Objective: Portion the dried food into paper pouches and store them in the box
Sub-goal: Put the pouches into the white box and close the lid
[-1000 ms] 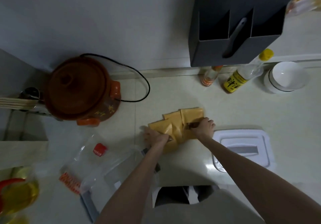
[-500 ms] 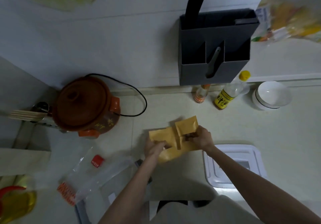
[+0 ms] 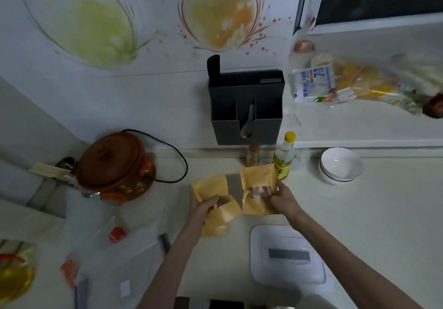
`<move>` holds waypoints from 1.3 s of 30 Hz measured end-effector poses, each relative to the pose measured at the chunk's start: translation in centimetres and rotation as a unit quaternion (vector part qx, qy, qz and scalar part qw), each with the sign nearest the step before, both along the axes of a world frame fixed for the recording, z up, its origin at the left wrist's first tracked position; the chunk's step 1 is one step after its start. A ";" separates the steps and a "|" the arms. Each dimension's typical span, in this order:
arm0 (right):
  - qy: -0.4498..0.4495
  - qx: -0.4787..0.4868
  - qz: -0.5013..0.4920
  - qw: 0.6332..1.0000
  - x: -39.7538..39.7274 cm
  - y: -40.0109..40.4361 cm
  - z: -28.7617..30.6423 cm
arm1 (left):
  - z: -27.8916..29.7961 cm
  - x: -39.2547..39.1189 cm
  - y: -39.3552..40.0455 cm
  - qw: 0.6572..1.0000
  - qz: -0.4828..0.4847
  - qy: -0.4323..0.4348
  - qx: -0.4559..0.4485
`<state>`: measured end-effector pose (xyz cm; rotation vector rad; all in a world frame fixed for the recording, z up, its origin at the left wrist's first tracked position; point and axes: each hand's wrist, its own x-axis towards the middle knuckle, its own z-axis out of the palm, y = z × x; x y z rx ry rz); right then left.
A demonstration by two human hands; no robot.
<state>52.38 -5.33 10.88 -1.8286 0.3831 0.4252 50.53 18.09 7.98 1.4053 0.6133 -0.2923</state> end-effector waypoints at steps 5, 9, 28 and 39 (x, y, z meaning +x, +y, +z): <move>-0.014 0.027 0.020 0.999 -0.7 -1.1 2.1 | 0.9 -2.9 -0.6 0.995 0.013 -0.090 0.028; -0.018 0.046 0.044 0.998 -1.7 -0.4 3.2 | 1.7 -5.5 -0.3 0.991 0.034 -0.115 0.050; 0.006 -0.010 0.152 0.988 -8.6 14.6 1.7 | 2.6 -16.3 14.1 0.978 0.165 -0.032 0.124; 0.055 -0.005 0.152 0.987 -14.2 27.4 -0.2 | -0.3 -22.8 26.3 0.973 0.197 0.024 0.121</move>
